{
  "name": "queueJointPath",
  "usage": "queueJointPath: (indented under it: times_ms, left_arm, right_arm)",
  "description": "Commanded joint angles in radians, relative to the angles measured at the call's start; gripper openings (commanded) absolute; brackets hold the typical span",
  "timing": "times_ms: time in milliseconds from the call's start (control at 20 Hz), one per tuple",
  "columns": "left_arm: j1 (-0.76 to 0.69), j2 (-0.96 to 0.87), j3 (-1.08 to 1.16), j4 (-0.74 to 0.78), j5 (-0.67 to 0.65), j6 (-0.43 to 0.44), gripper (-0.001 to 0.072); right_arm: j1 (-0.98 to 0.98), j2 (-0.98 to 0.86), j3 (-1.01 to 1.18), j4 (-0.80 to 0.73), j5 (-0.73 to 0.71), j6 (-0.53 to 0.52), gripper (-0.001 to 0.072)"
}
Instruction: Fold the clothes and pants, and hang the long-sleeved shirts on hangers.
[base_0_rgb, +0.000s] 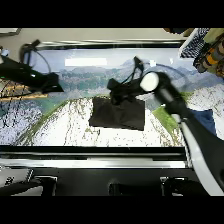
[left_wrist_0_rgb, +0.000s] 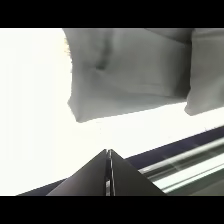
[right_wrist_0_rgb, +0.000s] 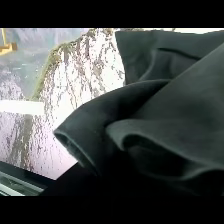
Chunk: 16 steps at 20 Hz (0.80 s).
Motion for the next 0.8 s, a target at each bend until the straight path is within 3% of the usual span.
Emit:
queueJointPath:
  times_ms: [0,300,500,650,700,750]
  left_arm:
    - [0.064,0.053,0.000,0.048,-0.027,-0.002,0.0016]
    - [0.064,0.051,-0.020,0.048,0.000,-0.002,0.0016]
    - [0.064,0.051,-0.071,0.048,0.006,0.001,0.0016]
    - [0.064,0.051,-0.109,0.047,0.020,0.001,0.0016]
    - [0.064,0.051,-0.116,0.047,0.029,0.001,0.0016]
    - [0.064,0.050,-0.120,0.047,0.036,0.001,0.0016]
  right_arm:
    - [0.078,-0.120,0.000,0.060,-0.143,0.037,0.0034]
    - [0.080,-0.225,0.000,0.106,-0.161,0.037,0.0037]
    - [0.080,-0.227,0.000,0.159,-0.153,0.015,0.0156]
    - [0.080,-0.198,0.000,0.247,-0.130,-0.084,0.0222]
    - [0.079,-0.180,0.000,0.246,-0.132,-0.098,0.0375]
    - [0.075,-0.160,0.000,0.242,-0.142,-0.120,0.0702]
